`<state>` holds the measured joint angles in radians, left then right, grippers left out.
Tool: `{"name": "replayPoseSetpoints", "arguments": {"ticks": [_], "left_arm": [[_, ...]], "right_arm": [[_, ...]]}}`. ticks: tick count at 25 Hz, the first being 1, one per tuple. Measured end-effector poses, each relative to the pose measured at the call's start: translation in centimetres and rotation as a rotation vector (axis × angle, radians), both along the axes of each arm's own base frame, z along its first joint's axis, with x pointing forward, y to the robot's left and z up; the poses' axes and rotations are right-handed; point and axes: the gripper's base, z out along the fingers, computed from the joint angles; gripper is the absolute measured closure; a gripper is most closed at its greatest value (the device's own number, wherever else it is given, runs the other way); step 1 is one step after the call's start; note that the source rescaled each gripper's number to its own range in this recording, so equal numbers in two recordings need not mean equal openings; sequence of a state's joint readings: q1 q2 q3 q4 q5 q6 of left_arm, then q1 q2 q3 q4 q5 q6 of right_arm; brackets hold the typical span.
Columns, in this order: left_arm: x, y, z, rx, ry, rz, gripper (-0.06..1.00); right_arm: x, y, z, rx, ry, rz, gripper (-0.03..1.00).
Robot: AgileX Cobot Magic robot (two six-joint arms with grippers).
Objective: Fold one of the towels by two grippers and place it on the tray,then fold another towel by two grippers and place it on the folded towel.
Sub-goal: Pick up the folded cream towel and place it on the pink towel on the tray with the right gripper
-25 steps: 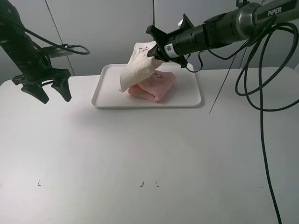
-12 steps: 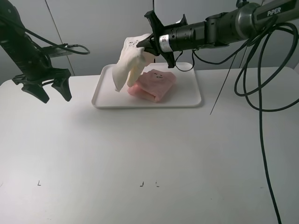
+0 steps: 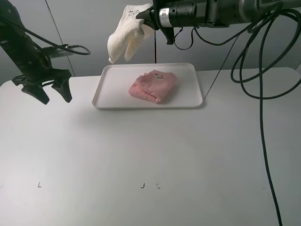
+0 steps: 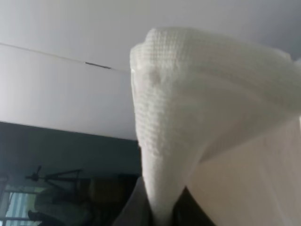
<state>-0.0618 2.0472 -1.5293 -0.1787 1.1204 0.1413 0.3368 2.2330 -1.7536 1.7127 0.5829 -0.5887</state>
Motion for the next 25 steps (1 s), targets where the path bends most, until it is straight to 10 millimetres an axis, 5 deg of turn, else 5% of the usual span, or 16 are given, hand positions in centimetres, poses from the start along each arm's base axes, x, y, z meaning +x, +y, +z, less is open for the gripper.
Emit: {"name": "replayPoseSetpoints", "arguments": {"ticks": [20, 22, 25], "left_arm": [[-0.3, 0.1, 0.0, 0.007, 0.034, -0.024, 0.03], [-0.3, 0.1, 0.0, 0.007, 0.034, -0.024, 0.03], [-0.4, 0.1, 0.0, 0.008, 0.036, -0.025, 0.03]], "right_arm": [[0.3, -4.2, -11.7, -0.53, 0.276, 0.081, 0.97], [0.3, -4.4, -11.9, -0.553, 0.275, 0.086, 0.89], [0.3, -4.4, -12.0, -0.556, 0.279, 0.085, 0.48]]}}
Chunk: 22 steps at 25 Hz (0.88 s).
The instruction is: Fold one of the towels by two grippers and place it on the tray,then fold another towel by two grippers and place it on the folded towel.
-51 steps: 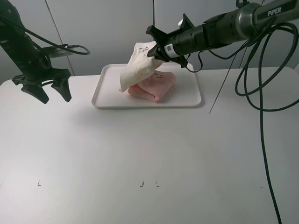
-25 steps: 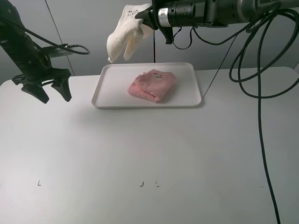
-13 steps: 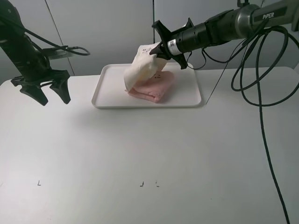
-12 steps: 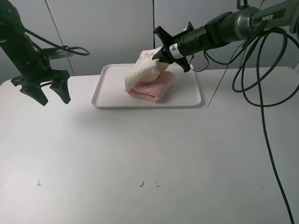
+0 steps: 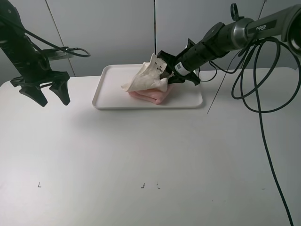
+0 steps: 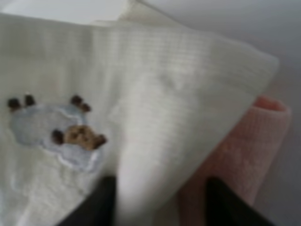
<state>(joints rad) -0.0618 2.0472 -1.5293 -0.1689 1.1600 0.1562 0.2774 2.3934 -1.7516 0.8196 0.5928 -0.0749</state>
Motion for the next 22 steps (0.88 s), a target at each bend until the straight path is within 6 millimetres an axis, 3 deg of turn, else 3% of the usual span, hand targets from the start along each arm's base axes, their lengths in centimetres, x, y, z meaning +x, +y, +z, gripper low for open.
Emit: {"name": "replayPoseSetpoints", "arguments": {"ticks": [2, 4, 7, 14, 18, 22], "left_arm": [[0.0, 0.0, 0.0, 0.0, 0.0, 0.0, 0.03], [0.0, 0.0, 0.0, 0.0, 0.0, 0.0, 0.03], [0.0, 0.0, 0.0, 0.002, -0.005, 0.0, 0.03], [0.5, 0.0, 0.5, 0.003, -0.08, 0.009, 0.03], [-0.1, 0.2, 3.9, 0.002, -0.24, 0.021, 0.03], [-3.6, 0.7, 6.6, 0.014, -0.368, 0.036, 0.03]], "right_arm": [[0.0, 0.1, -0.1, 0.009, 0.009, -0.003, 0.12], [-0.1, 0.1, -0.1, 0.007, 0.01, 0.01, 0.0], [-0.2, 0.1, 1.2, -0.003, -0.035, 0.062, -0.03], [-1.0, -0.7, 9.6, -0.12, -0.258, 0.182, -0.03], [-2.6, -1.9, 13.2, -0.263, -0.296, 0.247, -0.03], [-6.1, -3.8, 14.2, -0.387, -0.288, 0.27, -0.03]]}}
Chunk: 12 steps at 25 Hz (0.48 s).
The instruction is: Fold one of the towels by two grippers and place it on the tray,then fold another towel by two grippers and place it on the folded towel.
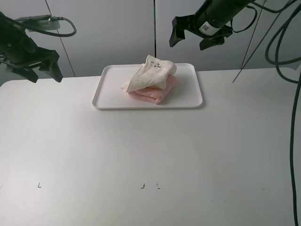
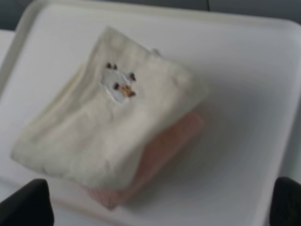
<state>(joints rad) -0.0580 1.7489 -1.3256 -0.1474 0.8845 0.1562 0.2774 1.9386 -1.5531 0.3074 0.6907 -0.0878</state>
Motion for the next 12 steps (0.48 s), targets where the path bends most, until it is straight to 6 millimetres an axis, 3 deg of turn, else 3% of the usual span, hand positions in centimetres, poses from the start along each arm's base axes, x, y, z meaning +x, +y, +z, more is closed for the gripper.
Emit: {"name": "replayPoseSetpoints", "arguments": {"ticks": [4, 9, 12], "left_arm": [[-5.8, 1.3, 1.3, 0.001, -0.08, 0.045, 0.03], [-12.9, 2.0, 3.4, -0.005, -0.217, 0.092, 0.03], [-16.2, 2.1, 4.0, -0.018, -0.249, 0.109, 0.03]], "right_arm": [[-6.3, -2.3, 0.0, -0.066, 0.005, -0.002, -0.03], [-15.3, -5.0, 2.3, -0.079, -0.051, 0.003, -0.03], [-19.7, -6.3, 3.2, -0.085, -0.081, 0.01, -0.03]]}}
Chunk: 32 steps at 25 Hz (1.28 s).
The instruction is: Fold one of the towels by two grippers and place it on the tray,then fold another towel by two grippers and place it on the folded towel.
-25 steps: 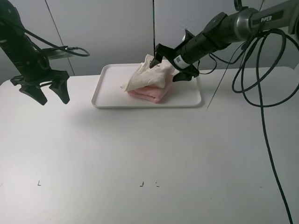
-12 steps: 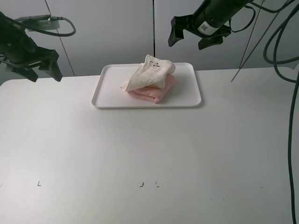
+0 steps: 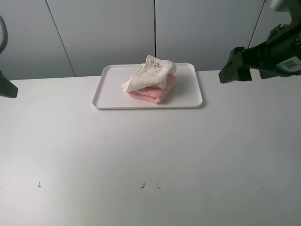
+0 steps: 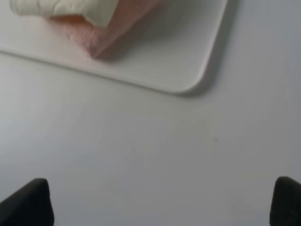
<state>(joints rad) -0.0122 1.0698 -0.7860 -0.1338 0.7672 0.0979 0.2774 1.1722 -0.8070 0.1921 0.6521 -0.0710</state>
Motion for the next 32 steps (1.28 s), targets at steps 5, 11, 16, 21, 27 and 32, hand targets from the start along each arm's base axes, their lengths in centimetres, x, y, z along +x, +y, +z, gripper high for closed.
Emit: {"name": "replayPoseSetpoints", "arguments": {"ticks": [5, 11, 16, 21, 27, 32], "left_arm": [[-4.9, 0.0, 0.7, -0.016, -0.036, 0.015, 0.03], [-10.4, 0.0, 0.8, -0.029, -0.064, 0.014, 0.03], [-14.3, 0.3, 1.4, -0.001, -0.134, 0.013, 0.03], [-17.0, 0.4, 1.6, 0.007, -0.21, 0.03, 0.02], [-19.5, 0.8, 1.5, 0.025, -0.285, 0.07, 0.02], [-20.4, 0.9, -0.3, 0.013, -0.285, 0.092, 0.02]], "right_arm": [[-6.0, -1.7, 1.3, -0.007, -0.037, 0.022, -0.03], [-11.8, -3.8, 2.0, -0.059, -0.085, 0.031, -0.03], [-15.5, -4.9, 1.5, -0.056, -0.126, 0.023, -0.03], [-18.4, -5.8, 0.1, -0.043, -0.21, 0.018, -0.03], [-21.2, -6.6, 0.2, 0.001, -0.367, 0.009, -0.03], [-22.4, -7.0, 0.1, 0.018, -0.427, 0.005, -0.03]]}}
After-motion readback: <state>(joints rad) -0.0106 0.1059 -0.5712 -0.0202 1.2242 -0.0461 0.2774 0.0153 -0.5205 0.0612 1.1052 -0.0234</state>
